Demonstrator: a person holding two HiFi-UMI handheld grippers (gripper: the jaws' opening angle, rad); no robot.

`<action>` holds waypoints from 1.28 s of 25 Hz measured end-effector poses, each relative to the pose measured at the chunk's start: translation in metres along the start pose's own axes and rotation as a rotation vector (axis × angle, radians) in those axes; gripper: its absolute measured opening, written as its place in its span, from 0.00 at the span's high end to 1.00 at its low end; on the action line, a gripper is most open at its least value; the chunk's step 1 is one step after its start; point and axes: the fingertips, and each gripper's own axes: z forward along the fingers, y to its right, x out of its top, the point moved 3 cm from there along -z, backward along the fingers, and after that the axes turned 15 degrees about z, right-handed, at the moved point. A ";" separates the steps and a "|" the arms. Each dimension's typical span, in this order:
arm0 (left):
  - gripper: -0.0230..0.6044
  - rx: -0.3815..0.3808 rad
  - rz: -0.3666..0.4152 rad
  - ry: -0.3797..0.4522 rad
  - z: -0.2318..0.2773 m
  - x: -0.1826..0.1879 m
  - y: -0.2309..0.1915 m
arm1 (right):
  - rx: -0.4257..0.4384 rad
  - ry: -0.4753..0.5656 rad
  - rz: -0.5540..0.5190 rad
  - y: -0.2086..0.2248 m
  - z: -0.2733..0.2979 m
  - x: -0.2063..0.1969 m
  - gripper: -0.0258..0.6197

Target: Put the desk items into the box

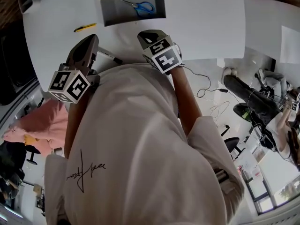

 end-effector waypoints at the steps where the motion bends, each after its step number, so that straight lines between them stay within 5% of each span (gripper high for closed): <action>1: 0.95 0.000 0.000 -0.001 0.000 0.000 0.000 | 0.002 -0.013 0.001 -0.004 -0.001 -0.001 0.92; 9: 0.96 -0.012 0.030 -0.008 0.002 -0.001 0.000 | -0.020 -0.084 -0.133 -0.022 0.002 -0.004 0.92; 18: 0.95 -0.011 0.002 -0.020 0.000 -0.009 -0.011 | -0.009 -0.097 -0.143 -0.024 0.006 -0.003 0.92; 32: 0.95 -0.028 0.233 -0.222 -0.004 -0.050 -0.024 | 0.003 -0.106 -0.155 -0.026 0.007 -0.005 0.92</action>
